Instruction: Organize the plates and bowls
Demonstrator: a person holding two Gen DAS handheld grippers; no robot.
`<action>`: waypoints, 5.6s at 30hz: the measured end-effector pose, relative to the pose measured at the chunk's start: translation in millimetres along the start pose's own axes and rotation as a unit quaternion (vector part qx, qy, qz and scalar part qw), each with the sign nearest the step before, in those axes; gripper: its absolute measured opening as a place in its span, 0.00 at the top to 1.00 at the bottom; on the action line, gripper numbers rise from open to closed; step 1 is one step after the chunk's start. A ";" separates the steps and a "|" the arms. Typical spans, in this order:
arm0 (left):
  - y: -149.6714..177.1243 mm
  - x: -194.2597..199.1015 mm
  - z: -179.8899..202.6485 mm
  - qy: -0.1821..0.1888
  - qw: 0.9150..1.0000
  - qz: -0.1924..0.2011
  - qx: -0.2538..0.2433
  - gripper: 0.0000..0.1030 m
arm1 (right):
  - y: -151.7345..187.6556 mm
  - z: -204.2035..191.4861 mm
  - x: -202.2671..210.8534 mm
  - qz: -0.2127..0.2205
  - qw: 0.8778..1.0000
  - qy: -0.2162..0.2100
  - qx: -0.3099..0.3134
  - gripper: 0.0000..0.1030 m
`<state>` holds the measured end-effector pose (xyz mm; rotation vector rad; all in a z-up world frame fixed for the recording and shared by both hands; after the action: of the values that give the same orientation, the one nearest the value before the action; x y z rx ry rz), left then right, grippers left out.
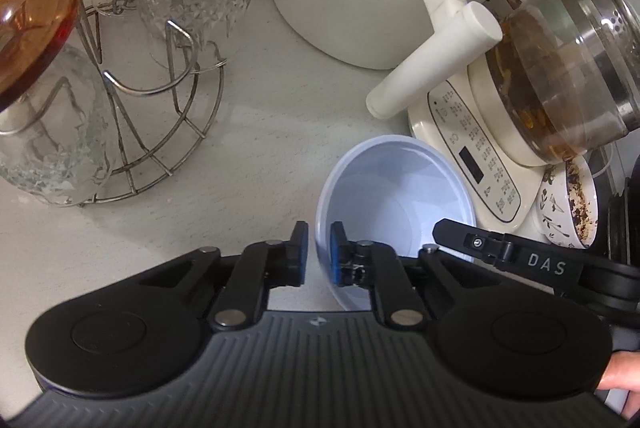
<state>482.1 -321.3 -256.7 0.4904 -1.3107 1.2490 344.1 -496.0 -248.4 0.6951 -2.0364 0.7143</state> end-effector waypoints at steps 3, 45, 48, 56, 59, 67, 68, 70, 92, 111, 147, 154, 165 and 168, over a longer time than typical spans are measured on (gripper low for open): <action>-3.0 1.8 3.2 0.000 1.000 0.003 -0.005 0.92 | 0.3 -2.8 2.0 0.000 1.000 -0.001 0.008 0.91; 48.0 194.2 -3.7 -0.017 0.985 0.172 0.023 0.93 | 41.5 -87.6 108.4 0.072 0.985 -0.097 0.122 0.92; 59.0 208.6 -9.0 -0.021 0.982 0.184 0.031 0.93 | 51.4 -97.9 116.0 0.072 0.982 -0.106 0.137 0.92; 100.3 246.6 -29.1 -0.044 0.974 0.211 0.065 0.92 | 82.9 -128.3 122.8 0.058 0.974 -0.127 0.179 0.92; 118.3 256.5 -37.8 -0.054 0.971 0.217 0.084 0.92 | 96.6 -139.8 122.0 0.047 0.971 -0.134 0.195 0.92; 171.6 280.3 -61.2 -0.087 0.959 0.230 0.139 0.92 | 138.9 -164.6 111.8 0.015 0.957 -0.154 0.244 0.92; 178.5 280.9 -64.5 -0.091 0.958 0.229 0.147 0.92 | 144.7 -166.9 109.3 0.010 0.956 -0.155 0.248 0.92; 191.2 281.3 -70.3 -0.096 0.956 0.225 0.160 0.92 | 155.1 -171.0 103.6 0.000 0.955 -0.153 0.254 0.92; 249.3 221.3 -114.6 -0.068 0.960 0.145 0.228 0.92 | 212.4 -160.2 50.0 -0.050 0.959 -0.073 0.269 0.91; 240.1 208.1 -133.3 -0.068 0.963 0.127 0.230 0.57 | 210.3 -167.1 30.1 -0.078 0.960 -0.065 0.261 0.82; 194.2 299.6 -87.6 -0.130 0.963 0.225 0.071 0.56 | 174.4 -182.3 137.0 0.088 0.956 -0.125 0.251 0.59; 187.7 297.6 -71.3 -0.123 0.964 0.228 0.050 0.56 | 170.3 -170.5 150.8 0.113 0.956 -0.117 0.242 0.59; 172.9 287.3 -36.3 -0.106 0.966 0.235 -0.002 0.56 | 162.1 -140.8 167.6 0.145 0.961 -0.100 0.213 0.59; 168.8 280.8 -28.5 -0.098 0.968 0.229 -0.011 0.56 | 159.2 -130.4 169.9 0.152 0.963 -0.092 0.201 0.59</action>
<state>287.9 -128.8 -73.9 0.3067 -1.6658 1.5916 220.0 -331.7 -78.5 0.7018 -2.2179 1.3107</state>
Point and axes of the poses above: each gripper's, at about its wrist camera, not at the fingertips, and x roughly against the way its jaws point, z to its right, y to its underside, the point moved 4 cm from there along -x, roughly the way its jaws point, and after that the axes turned 13 degrees about -x, right-handed, at the moved point
